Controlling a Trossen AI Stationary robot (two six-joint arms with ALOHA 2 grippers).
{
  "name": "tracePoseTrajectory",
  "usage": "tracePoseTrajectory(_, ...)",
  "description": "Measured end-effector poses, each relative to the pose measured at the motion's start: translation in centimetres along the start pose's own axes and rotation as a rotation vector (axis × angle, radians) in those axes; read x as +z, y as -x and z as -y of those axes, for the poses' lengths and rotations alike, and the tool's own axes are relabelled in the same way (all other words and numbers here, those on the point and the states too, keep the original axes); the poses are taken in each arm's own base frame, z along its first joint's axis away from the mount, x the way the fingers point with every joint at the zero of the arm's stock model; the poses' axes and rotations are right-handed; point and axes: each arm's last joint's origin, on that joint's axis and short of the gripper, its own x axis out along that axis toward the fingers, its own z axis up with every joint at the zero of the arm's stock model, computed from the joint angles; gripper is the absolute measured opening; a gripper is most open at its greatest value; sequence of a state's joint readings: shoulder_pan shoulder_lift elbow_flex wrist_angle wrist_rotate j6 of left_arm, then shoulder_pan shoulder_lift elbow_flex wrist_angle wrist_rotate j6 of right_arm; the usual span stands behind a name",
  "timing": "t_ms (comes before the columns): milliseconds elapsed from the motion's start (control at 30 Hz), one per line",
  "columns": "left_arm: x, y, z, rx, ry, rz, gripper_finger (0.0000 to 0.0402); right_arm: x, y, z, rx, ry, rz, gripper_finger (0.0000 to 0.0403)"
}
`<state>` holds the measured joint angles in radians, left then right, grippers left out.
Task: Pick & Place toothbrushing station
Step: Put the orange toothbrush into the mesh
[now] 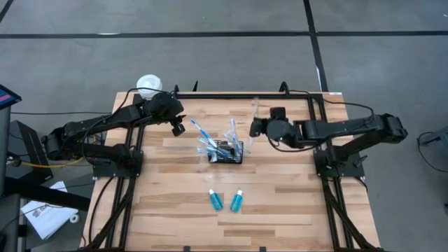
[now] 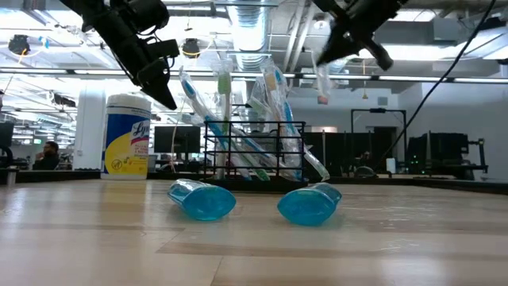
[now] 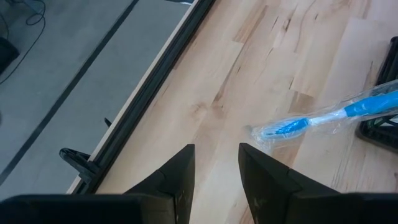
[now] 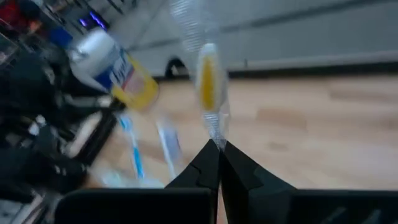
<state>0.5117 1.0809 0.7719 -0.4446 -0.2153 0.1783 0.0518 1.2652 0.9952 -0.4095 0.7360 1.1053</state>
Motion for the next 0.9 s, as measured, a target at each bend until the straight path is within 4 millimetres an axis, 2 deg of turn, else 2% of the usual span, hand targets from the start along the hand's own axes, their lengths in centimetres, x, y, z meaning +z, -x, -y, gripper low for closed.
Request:
tracePoseTrajectory(200,0.0,0.0,0.0,-0.002,0.0,0.001,0.0117,1.6,-0.9,-0.2,0.017,0.066,0.091,0.0)
tracePoseTrajectory(533,0.1,0.0,0.0,-0.001,0.001,0.006,0.0117,1.8,-1.1,-0.2,0.028,0.061,0.081,0.0)
tracePoseTrajectory(667,0.1,0.0,0.0,0.0,0.001,0.007,0.0117,0.7,-2.5,-0.9,0.054,0.09,0.093,0.0)
tracePoseTrajectory(767,0.1,0.0,0.0,0.0,0.001,0.007,0.0117,0.2,-4.0,-2.0,0.136,0.084,0.087,0.0)
tracePoseTrajectory(900,0.1,0.0,0.0,0.003,0.001,0.007,0.0117,-1.3,-5.8,-2.2,0.138,0.094,0.05,0.0)
